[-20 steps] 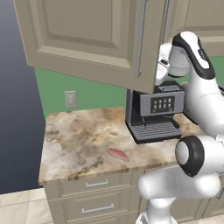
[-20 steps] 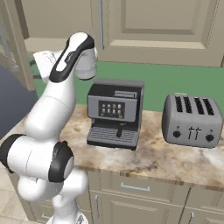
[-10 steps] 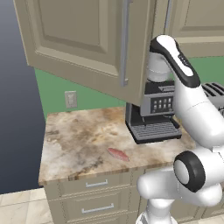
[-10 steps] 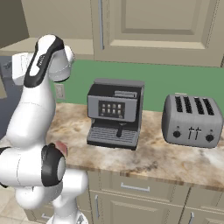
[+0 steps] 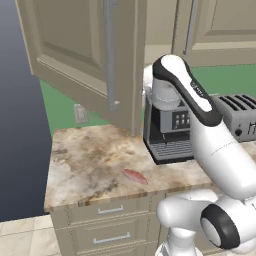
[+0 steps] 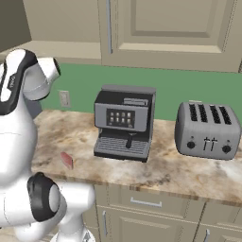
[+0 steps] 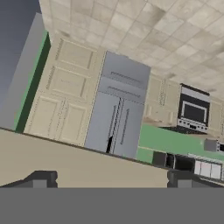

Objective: Retrieve the tupperware from the cabinet, then place the raw meat into the tupperware to avoid contamination.

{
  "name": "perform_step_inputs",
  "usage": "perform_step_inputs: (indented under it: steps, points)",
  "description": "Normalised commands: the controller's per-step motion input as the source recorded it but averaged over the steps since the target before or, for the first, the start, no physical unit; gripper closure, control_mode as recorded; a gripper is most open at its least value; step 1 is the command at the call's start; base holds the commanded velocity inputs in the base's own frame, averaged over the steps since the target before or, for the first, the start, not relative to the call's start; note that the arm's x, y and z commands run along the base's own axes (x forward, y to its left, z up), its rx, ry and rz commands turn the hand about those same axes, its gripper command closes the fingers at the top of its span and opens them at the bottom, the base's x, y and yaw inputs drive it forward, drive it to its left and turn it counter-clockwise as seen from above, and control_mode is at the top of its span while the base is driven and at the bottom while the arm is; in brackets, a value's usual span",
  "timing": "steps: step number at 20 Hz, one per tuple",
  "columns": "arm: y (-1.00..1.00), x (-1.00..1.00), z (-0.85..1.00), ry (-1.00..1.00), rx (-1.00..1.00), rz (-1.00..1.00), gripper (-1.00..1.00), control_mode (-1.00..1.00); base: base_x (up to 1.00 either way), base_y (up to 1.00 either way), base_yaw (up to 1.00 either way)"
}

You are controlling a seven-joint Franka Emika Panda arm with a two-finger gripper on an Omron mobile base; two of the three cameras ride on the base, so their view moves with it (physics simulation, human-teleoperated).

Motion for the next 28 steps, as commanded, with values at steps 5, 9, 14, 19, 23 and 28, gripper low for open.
perform_step_inputs:
  steps: [5,9,14,19,23,28]
  points:
    - [0.78,0.00,-0.14,0.00,-0.01,-0.18,-1.00,-1.00,0.00,0.00,0.00]
    - [0.85,0.00,-0.11,0.00,-0.01,-0.14,-1.00,-1.00,0.00,0.00,0.00]
    - [0.34,0.00,-0.02,0.00,-0.01,-0.07,-1.00,-1.00,0.00,0.00,0.00]
    - [-0.34,-0.34,0.06,0.00,0.04,0.00,-1.00,-1.00,0.00,0.00,0.00]
    - [-0.79,-0.48,0.15,0.02,0.08,-0.03,-1.00,-1.00,0.00,0.00,0.00]
    - [-0.78,-0.15,-0.02,0.00,-0.05,-0.01,-1.00,-1.00,0.00,0.00,0.00]
